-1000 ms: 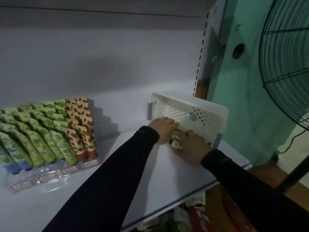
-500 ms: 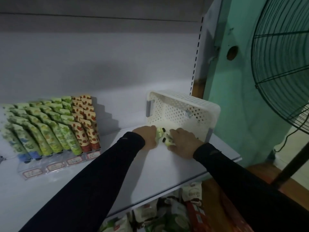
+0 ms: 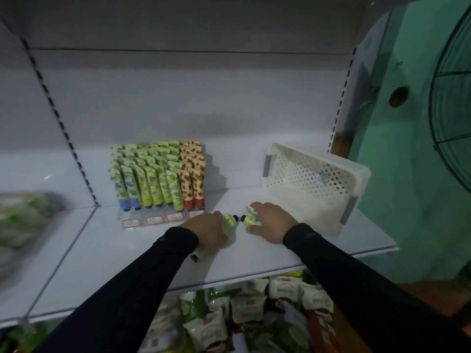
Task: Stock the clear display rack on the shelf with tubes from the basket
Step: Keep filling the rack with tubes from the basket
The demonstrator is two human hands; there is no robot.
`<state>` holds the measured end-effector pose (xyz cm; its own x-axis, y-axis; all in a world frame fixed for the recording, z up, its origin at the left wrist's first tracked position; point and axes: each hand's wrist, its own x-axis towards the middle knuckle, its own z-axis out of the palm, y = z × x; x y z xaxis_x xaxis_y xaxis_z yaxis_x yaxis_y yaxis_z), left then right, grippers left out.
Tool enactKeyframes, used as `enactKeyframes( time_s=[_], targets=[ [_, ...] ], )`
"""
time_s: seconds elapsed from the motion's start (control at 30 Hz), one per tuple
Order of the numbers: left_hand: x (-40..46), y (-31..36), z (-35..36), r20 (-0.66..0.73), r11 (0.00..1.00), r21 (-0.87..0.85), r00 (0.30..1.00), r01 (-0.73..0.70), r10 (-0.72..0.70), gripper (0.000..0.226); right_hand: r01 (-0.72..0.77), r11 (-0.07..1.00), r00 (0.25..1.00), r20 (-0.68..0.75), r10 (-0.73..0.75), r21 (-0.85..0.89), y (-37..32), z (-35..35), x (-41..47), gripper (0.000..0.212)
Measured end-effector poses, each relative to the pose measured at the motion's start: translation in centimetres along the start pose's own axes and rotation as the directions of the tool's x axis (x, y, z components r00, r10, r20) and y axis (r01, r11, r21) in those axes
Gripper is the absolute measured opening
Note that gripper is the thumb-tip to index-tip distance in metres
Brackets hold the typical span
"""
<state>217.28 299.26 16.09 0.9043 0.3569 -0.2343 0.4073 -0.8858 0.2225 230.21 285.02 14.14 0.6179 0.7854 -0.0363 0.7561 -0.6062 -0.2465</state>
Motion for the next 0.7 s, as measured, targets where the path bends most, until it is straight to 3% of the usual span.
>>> enactKeyframes(
  time_s=[0.13,0.33,0.53,0.7],
  targets=[
    [-2.7,-3.0,0.1,-0.036,0.999,0.006,0.998,0.044,-0.043,0.053,0.038,0.999,0.999,0.016,-0.038,0.005,-3.2,0.5,0.3,0.045],
    [-4.5,-6.3,1.2,-0.135,0.998,0.045,0.99,0.044,-0.037,0.04,0.054,0.992,0.999,-0.007,-0.054,0.115,-4.8,0.7,0.2,0.039],
    [-5.4,-8.3,1.8,-0.288,0.997,0.067,0.956,-0.029,0.048,0.021,0.082,0.977,0.978,-0.204,-0.041,0.196,-4.6,-1.0,-0.2,0.022],
    [-5.9,-11.2,2.5,-0.413,0.987,0.155,0.905,-0.043,0.105,0.02,0.123,0.932,0.937,-0.351,0.005,0.341,-5.3,-4.1,-0.3,0.026]
  ],
)
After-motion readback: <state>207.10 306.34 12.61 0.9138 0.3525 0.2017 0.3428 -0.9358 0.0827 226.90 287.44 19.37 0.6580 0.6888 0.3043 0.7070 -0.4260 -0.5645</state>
